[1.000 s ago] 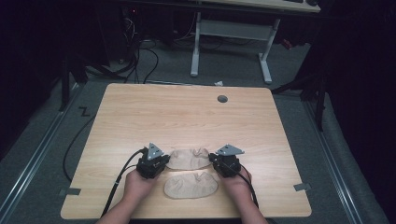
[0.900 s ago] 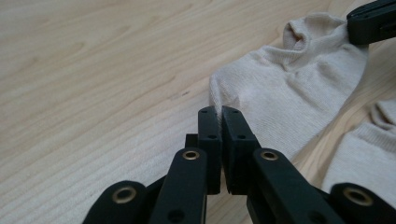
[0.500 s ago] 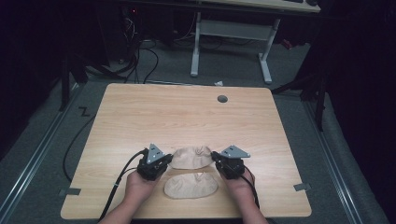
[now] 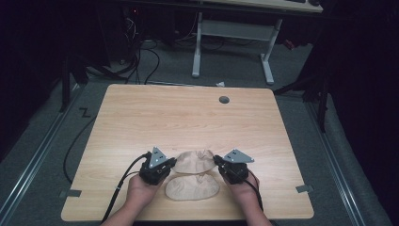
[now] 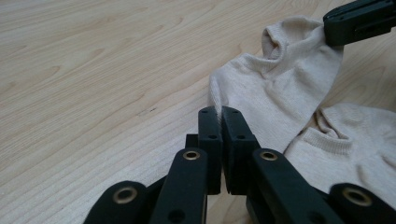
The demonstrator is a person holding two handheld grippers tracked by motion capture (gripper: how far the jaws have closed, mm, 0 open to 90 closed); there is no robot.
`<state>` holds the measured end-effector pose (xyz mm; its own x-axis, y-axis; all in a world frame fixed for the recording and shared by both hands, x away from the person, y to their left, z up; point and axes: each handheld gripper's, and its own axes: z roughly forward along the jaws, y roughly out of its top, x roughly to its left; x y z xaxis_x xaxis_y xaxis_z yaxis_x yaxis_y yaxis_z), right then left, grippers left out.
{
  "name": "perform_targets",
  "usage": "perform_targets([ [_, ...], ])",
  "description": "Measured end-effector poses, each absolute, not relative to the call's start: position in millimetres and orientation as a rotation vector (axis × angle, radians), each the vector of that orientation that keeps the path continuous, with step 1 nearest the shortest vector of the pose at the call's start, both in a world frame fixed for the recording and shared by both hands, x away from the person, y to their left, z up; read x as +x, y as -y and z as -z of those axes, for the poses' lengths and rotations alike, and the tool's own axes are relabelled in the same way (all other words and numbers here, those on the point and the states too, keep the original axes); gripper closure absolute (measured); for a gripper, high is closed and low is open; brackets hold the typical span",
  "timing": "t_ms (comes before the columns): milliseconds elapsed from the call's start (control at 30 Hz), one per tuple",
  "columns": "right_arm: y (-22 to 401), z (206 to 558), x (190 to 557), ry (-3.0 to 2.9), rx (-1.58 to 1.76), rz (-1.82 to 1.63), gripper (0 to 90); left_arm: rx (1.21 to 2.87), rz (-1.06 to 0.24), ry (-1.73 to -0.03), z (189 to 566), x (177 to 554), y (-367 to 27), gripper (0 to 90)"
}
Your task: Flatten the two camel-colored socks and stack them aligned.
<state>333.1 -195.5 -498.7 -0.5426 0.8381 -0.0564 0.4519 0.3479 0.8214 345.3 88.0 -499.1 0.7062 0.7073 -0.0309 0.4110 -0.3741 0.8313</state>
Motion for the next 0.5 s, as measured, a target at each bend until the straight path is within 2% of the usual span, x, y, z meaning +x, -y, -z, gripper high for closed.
perform_targets([
  [500,196.1,497.3,326.0,-2.185,1.083,-1.091,85.5,2.008,-0.405,-0.858,495.4,338.8,-92.2,86.9],
])
